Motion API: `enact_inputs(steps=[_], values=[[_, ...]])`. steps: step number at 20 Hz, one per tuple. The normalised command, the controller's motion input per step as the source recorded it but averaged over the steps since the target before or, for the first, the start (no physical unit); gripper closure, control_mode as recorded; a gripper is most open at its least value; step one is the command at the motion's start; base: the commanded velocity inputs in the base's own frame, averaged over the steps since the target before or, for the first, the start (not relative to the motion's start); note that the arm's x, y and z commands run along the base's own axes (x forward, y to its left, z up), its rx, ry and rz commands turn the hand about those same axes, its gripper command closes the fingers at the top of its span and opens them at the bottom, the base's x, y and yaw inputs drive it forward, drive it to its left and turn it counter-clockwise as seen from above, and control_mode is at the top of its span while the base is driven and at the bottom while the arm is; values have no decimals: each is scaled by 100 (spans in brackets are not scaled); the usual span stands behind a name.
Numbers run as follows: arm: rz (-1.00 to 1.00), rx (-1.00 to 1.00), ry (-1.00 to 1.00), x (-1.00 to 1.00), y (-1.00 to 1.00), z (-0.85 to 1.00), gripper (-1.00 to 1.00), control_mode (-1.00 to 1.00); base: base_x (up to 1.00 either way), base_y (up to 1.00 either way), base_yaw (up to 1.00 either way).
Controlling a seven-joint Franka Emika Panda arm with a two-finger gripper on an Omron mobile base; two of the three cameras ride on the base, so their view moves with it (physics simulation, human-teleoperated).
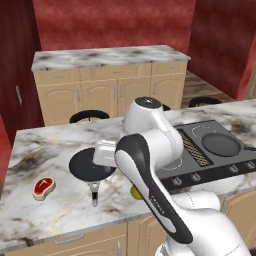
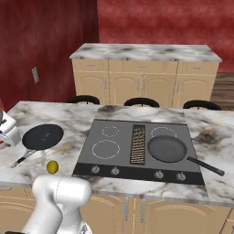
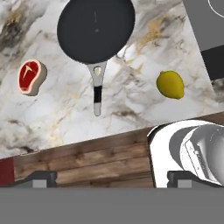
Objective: Place both pans onto different burners. Then place the lemon and the steak on different pans.
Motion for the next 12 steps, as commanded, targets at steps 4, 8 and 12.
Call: enact_inputs(steps=[4, 8, 12], values=[[-3, 0, 4, 17, 15, -21, -100, -100, 0, 0, 0], [-3, 0, 2, 7, 8, -38, -100, -100, 0, 0, 0], [-1, 0, 0, 14, 3, -39, -100, -100, 0, 0, 0]])
